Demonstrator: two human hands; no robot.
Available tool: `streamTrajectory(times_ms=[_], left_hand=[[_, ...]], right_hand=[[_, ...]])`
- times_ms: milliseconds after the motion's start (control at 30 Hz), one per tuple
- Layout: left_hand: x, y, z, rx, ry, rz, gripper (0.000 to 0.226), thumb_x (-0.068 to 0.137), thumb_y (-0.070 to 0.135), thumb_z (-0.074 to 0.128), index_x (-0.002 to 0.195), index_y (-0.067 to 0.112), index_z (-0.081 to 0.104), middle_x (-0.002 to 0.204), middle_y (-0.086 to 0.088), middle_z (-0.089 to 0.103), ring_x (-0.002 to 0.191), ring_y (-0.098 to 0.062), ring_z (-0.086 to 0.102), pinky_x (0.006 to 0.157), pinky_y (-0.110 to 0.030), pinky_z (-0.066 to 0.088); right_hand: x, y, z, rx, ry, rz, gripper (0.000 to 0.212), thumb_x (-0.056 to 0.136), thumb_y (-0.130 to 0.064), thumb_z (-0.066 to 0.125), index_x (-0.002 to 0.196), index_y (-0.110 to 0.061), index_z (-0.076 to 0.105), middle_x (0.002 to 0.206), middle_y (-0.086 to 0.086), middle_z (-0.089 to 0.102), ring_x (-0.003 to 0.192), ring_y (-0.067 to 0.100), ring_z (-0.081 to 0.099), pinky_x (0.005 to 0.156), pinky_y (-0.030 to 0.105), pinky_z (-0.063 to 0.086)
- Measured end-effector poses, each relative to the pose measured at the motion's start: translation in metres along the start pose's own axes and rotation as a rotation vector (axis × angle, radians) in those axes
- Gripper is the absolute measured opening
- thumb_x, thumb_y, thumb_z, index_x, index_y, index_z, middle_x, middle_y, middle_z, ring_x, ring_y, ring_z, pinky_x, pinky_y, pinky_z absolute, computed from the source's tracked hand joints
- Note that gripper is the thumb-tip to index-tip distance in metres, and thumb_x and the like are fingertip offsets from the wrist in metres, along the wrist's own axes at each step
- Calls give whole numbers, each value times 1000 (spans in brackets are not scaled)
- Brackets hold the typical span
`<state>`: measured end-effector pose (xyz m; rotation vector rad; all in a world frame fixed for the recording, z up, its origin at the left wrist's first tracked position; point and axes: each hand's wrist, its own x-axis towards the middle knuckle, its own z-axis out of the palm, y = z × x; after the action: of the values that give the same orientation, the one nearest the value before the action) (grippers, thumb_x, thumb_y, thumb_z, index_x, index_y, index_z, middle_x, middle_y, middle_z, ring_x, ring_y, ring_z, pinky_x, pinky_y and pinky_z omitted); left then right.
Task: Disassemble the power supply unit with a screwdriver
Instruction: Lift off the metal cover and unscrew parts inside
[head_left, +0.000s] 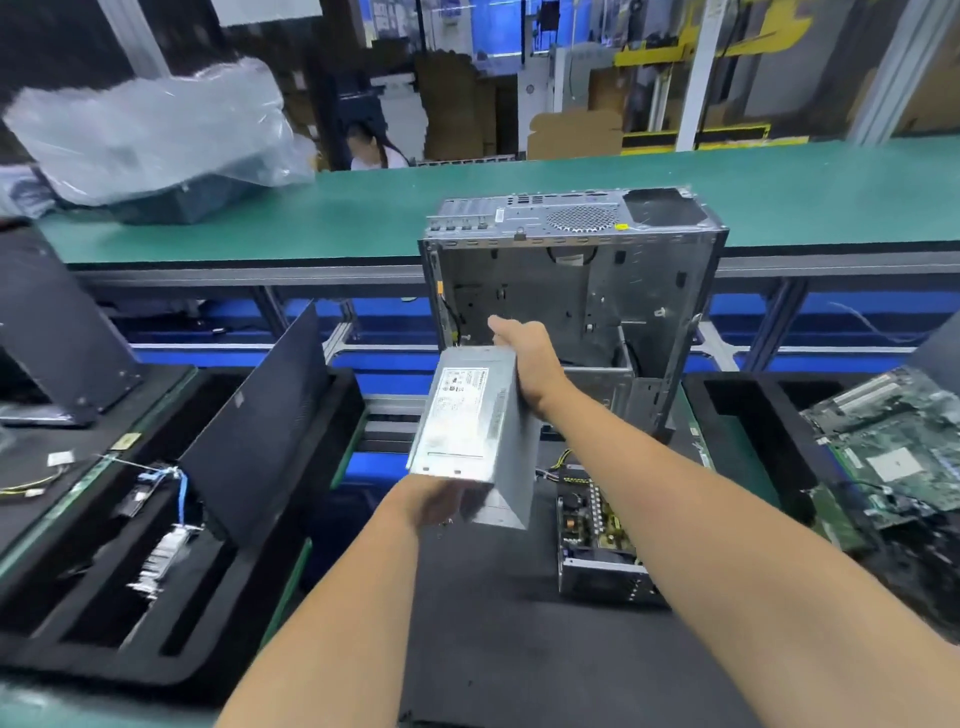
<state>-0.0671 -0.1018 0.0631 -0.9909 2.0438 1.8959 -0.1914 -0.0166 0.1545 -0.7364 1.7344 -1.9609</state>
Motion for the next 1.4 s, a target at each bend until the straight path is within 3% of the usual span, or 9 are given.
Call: streamTrajectory(times_ms=[100,233,433,700,833,933,1100,1233,1400], left_hand=[[1,0,3,-298,-69,47,20,93,9,51,107,-3,57,66,-3,68,56,-13,65,50,-22,49],[8,-7,-12,-334,-22,160,30,87,-1,58,115,9,62,103,-10,72,88,-23,71,72,-36,58],[12,-14,-52,56,304,231,14,83,17,63,95,22,69,94,-1,73,84,-20,69,60,-28,53],[10,-15,-74,590,281,169,20,84,9,52,100,-2,57,100,-17,61,86,-30,61,69,-39,48],[0,-24,-80,628,182,96,14,77,4,50,87,-4,55,84,-14,60,73,-28,57,62,-35,42],[-8,-29,-81,651,159,28,5,75,5,51,81,5,49,79,-6,54,65,-20,50,54,-27,39],[-12,-45,-73,621,1,-66,25,72,3,51,95,4,61,93,-13,68,73,-22,65,53,-26,50],[-14,-57,-64,617,31,-85,14,76,1,53,75,15,50,72,1,55,54,-11,53,41,-13,43],[-20,-78,-66,605,45,-121,17,77,3,55,71,15,44,69,0,48,51,-13,47,35,-14,37]], right_hand=[[9,9,4,159,33,55,65,99,-23,50,38,-26,27,42,-12,26,41,8,22,53,31,24],[16,21,-5,64,68,114,58,98,-25,51,43,-26,36,44,-12,36,42,7,33,57,31,29],[7,40,-31,-483,-139,330,33,102,-43,36,90,-18,53,90,5,57,79,19,54,73,33,45],[-2,61,-54,-530,-490,822,68,89,-69,47,111,-5,49,109,14,56,55,21,66,49,25,53],[0,71,-45,-589,-610,888,55,95,-48,55,126,-3,49,120,12,52,51,18,62,46,21,50],[-1,80,-32,-694,-666,829,30,98,-30,57,109,-2,58,108,16,55,47,16,61,43,20,49],[-17,102,-13,-866,-820,825,21,88,3,64,108,8,62,104,22,53,65,28,61,61,27,60],[-28,117,-5,-1029,-879,724,24,87,5,66,109,14,65,82,12,53,68,23,64,74,33,60],[-40,127,6,-1047,-923,643,11,86,10,59,90,2,66,93,20,63,82,31,65,74,33,59]])
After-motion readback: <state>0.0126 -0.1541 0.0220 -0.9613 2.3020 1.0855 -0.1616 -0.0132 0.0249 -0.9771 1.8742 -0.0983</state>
